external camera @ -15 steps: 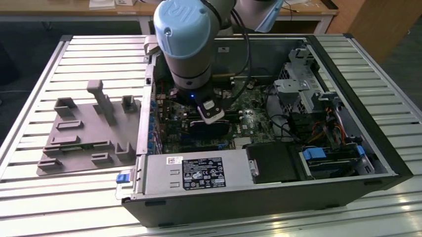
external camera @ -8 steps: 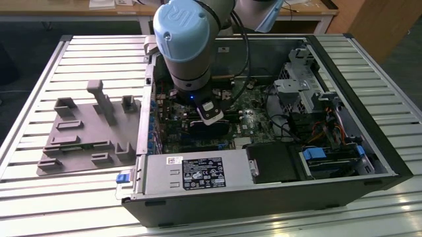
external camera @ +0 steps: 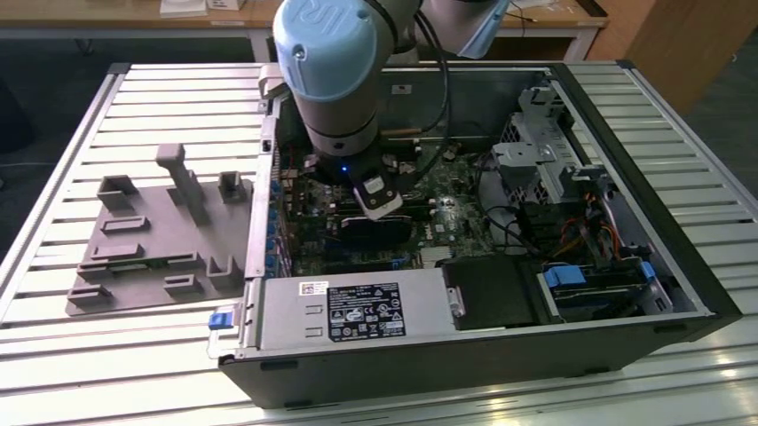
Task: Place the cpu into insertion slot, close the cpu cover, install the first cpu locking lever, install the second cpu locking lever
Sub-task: 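Install the second cpu locking lever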
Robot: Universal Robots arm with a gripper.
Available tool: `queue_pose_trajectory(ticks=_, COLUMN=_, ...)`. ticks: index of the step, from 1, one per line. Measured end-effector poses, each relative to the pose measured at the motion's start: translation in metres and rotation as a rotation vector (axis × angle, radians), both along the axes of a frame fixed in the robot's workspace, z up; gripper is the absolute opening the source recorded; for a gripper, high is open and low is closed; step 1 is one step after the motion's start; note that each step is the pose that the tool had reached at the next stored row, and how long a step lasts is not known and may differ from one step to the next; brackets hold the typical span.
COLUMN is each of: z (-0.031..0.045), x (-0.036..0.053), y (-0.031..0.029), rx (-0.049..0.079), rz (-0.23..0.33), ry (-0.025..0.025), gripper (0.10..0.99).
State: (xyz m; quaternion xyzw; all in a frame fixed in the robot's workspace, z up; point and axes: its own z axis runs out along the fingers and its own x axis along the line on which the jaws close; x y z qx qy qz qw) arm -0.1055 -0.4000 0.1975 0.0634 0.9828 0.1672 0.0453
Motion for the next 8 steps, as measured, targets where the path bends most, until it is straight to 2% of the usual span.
queue_pose_trajectory(ticks=5, z=0.0126, x=0.0, y=0.0, rx=-0.001, rz=0.0, ry=0.0, gripper=0.106)
queue_pose_trajectory(ticks=8, z=0.017, x=0.0009, y=0.0001, rx=-0.008, rz=-0.001, ry=-0.0003, gripper=0.106)
